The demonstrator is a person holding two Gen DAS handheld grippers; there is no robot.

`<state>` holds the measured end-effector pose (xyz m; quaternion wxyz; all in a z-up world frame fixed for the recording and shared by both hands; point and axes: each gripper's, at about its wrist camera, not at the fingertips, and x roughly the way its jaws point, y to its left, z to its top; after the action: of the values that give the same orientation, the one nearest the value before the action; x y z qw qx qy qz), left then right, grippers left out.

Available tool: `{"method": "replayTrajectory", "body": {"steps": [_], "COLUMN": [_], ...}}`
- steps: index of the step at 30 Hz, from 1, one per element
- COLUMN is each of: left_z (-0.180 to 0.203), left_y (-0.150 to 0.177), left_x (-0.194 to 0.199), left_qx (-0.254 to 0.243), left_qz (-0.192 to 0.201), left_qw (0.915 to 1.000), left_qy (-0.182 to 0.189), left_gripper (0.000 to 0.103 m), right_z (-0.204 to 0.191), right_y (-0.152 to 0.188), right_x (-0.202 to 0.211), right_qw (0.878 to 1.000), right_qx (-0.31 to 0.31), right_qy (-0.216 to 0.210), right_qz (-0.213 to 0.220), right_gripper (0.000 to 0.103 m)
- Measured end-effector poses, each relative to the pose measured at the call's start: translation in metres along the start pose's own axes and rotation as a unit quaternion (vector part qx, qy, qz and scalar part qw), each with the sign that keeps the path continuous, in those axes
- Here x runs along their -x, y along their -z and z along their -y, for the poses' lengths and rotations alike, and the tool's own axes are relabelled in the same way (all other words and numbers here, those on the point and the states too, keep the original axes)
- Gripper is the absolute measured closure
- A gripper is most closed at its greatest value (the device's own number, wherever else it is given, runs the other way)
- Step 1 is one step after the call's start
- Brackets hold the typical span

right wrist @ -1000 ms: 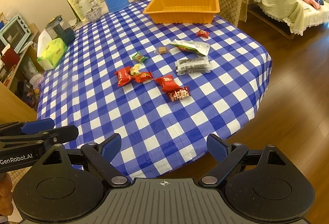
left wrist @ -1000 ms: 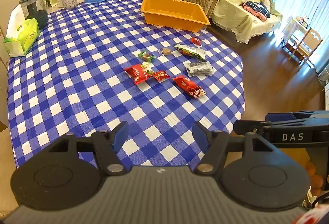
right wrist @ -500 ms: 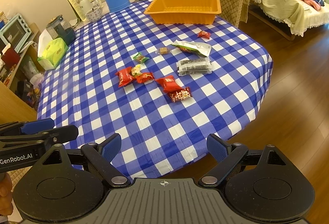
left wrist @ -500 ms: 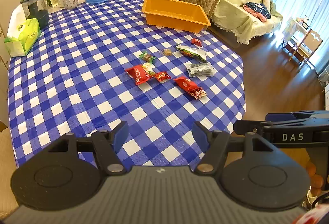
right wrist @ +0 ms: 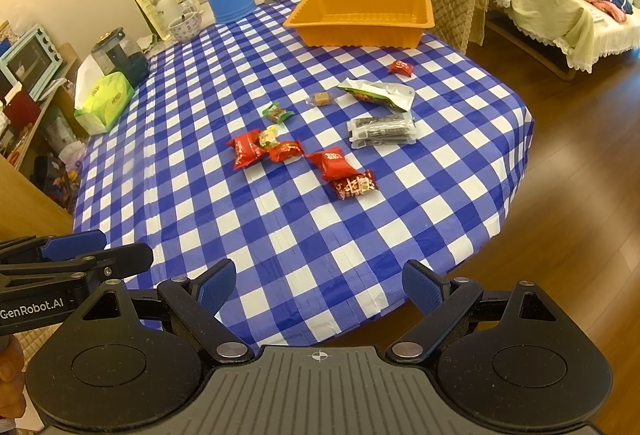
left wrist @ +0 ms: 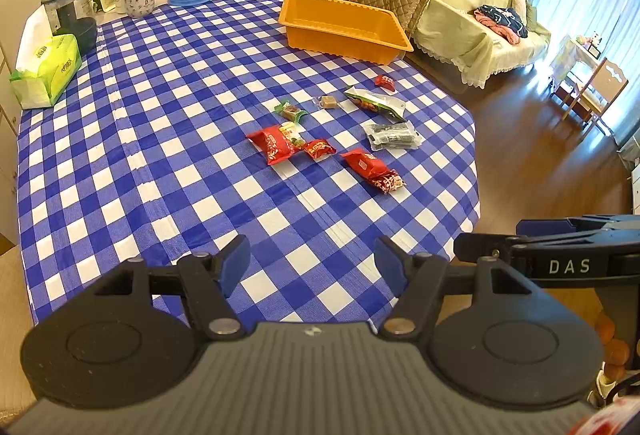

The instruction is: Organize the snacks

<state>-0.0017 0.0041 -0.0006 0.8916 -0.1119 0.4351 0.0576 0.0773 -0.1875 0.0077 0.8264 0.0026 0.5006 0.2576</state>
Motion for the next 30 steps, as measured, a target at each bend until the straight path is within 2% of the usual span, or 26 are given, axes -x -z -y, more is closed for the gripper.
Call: {"method": "replayTrajectory", "body": {"steps": [30], "left_z": [-0.0004], "left_y": [0.0003], "left_x": [-0.0002], "left_qx": [0.002], "left_qz": [-0.001], "left_qw": [1.0], "left_qy": [0.001], "left_gripper": [0.036], "right_z": [0.0012], "right_y": [0.0017], "right_x": [-0.002], "right_qw": [1.0], "right_qx": [0.0], "right_qy": [0.0], "right_qz": [-0.001], "right_gripper": [0.013]}}
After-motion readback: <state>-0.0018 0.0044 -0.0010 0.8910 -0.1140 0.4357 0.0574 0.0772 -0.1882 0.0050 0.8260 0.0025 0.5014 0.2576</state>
